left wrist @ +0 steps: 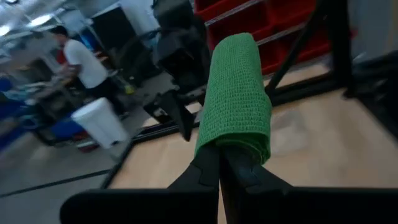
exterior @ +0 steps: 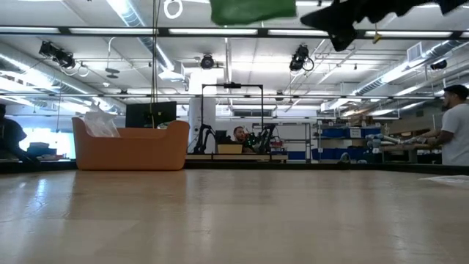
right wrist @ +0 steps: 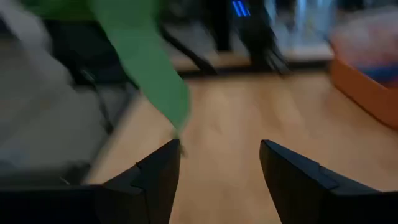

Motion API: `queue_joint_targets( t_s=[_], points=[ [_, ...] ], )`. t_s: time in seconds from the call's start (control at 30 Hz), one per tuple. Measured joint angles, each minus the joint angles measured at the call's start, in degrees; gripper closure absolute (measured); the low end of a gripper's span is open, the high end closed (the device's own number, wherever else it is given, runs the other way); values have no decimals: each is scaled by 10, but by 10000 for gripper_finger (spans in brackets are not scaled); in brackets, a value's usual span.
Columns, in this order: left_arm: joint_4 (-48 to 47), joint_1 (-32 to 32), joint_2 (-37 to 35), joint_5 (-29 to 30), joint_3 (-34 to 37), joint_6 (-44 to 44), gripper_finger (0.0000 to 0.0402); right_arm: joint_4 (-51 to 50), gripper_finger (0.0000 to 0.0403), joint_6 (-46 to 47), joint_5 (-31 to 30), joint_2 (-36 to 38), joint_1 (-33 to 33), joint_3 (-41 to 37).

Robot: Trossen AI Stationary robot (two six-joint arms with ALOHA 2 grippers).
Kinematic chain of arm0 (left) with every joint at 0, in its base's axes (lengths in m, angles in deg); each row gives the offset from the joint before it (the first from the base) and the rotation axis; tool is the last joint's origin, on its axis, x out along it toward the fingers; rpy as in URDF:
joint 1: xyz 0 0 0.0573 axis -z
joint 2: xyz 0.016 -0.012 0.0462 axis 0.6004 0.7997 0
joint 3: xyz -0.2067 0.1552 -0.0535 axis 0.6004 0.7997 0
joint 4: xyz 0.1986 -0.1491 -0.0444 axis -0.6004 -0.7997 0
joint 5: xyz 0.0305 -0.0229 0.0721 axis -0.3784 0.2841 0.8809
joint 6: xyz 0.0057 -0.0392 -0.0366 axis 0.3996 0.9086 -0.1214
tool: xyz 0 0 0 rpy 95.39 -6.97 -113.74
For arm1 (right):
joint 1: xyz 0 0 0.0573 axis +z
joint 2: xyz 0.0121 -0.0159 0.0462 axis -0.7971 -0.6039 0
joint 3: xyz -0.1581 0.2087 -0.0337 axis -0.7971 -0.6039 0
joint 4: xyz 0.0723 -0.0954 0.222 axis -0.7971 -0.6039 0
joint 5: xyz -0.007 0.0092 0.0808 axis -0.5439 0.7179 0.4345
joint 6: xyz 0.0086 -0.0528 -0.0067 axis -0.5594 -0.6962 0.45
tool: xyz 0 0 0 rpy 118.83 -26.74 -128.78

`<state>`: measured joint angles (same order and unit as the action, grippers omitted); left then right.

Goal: Roll bandage
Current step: Roll the green bandage

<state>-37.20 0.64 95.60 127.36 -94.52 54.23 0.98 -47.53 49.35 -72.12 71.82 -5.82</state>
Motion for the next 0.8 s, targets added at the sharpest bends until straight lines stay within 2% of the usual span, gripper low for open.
queue_joint_targets(
  t_s=[0.1, 0.2, 0.33, 0.57, 0.67, 0.73, 0.8],
  points=[
    [7, -15, -4, -27, 0, 12, 400, 187, 175, -11, -9, -26, 30, -65],
    [10, -34, -4, -53, 0, 25, 400, 275, 173, -20, -30, -63, 45, -77],
    [17, -51, -4, -67, 0, 34, 400, 296, 173, -26, -37, -108, 50, -46],
    [25, -56, -4, -78, 0, 34, 400, 294, 179, -47, -100, -162, 39, 1],
    [33, -55, -4, -78, 0, 34, 400, 292, 212, -49, -104, -174, 33, 5],
    [36, -55, -8, -77, 0, 31, 400, 291, 256, -48, -103, -176, 33, 5],
    [40, -55, -15, -70, 0, 29, 400, 292, 317, -49, -102, -176, 34, 5]
  ],
)
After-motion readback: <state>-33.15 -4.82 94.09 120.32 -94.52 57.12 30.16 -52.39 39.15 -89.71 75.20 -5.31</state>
